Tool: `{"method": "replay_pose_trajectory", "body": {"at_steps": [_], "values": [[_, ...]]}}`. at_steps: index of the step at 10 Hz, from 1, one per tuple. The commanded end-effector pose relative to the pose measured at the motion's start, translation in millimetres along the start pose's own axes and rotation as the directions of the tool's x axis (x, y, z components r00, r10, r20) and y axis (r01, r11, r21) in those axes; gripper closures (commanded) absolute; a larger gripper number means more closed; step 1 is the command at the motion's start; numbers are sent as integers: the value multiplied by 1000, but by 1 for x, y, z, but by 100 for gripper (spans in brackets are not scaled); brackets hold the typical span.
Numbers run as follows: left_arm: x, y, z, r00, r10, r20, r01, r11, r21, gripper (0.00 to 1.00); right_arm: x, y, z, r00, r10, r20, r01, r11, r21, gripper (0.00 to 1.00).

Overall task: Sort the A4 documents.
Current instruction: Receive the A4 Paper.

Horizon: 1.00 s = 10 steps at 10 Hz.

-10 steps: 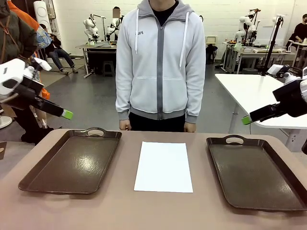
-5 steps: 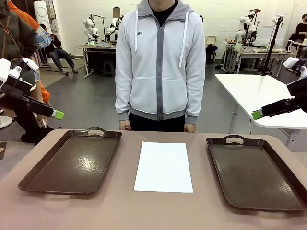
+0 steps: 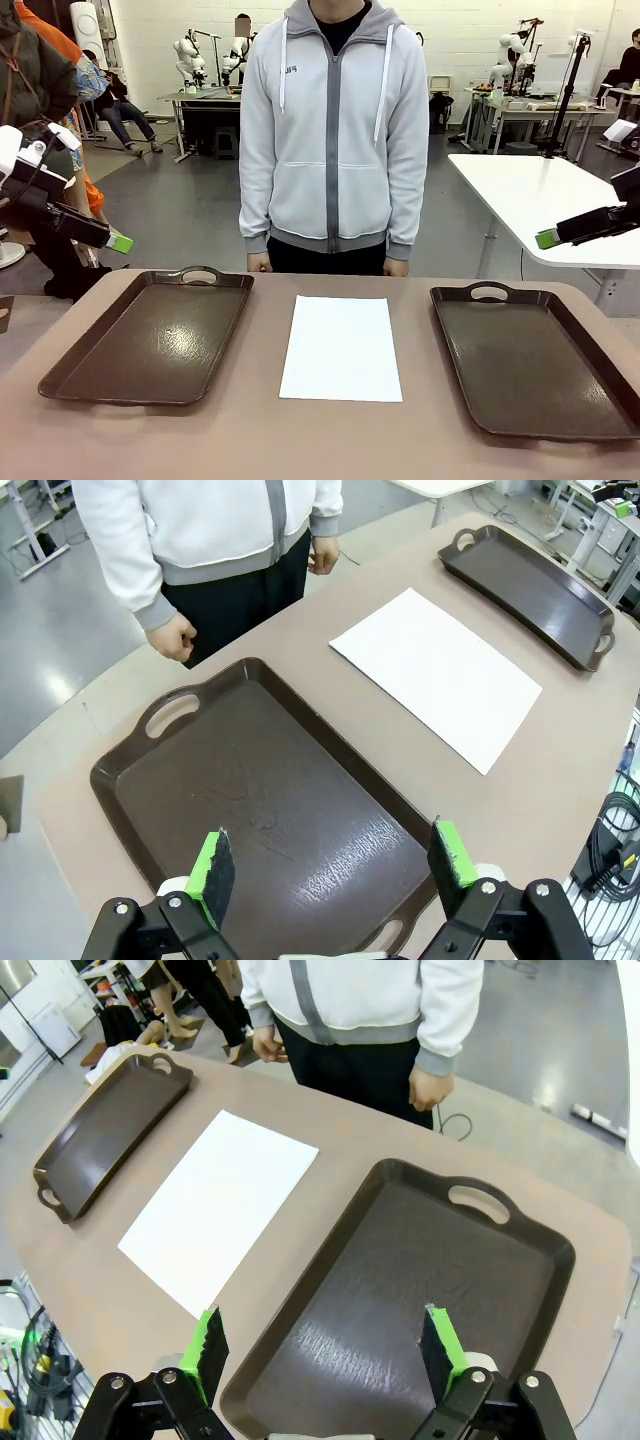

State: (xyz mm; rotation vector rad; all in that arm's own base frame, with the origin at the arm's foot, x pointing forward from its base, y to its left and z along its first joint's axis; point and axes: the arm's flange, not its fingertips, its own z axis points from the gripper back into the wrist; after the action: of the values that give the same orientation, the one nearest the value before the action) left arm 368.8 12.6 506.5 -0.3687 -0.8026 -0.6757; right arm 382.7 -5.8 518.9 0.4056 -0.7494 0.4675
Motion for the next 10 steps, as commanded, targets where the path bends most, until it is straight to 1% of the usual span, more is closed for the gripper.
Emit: {"method": "replay_pose_trajectory", "body": {"at_steps": [1, 3, 4, 5, 6, 10], "values": [[-33, -14, -1, 1000, -16, 18, 17, 1000, -25, 0, -23, 3, -2, 1000, 12, 10, -13, 1000, 22, 0], [-35, -11, 2, 1000, -14, 18, 15, 1000, -26, 0, -23, 2, -3, 1000, 8, 8, -8, 1000, 27, 0], [-33, -16, 0, 1000, -10, 10, 10, 1000, -22, 0, -24, 0, -4, 1000, 2, 1, -2, 1000, 22, 0], [-29, -14, -2, 998, 60, -27, -60, 998, -10, 0, -21, -2, -5, 997, -70, -10, 70, 997, -26, 0], [-3, 3, 1, 1000, 5, 0, -5, 1000, -8, 0, -1, -1, 0, 1000, -2, -2, 2, 1000, 0, 0], [-3, 3, 1, 1000, 5, 0, -5, 1000, -8, 0, -1, -1, 0, 1000, -2, -2, 2, 1000, 0, 0]]}}
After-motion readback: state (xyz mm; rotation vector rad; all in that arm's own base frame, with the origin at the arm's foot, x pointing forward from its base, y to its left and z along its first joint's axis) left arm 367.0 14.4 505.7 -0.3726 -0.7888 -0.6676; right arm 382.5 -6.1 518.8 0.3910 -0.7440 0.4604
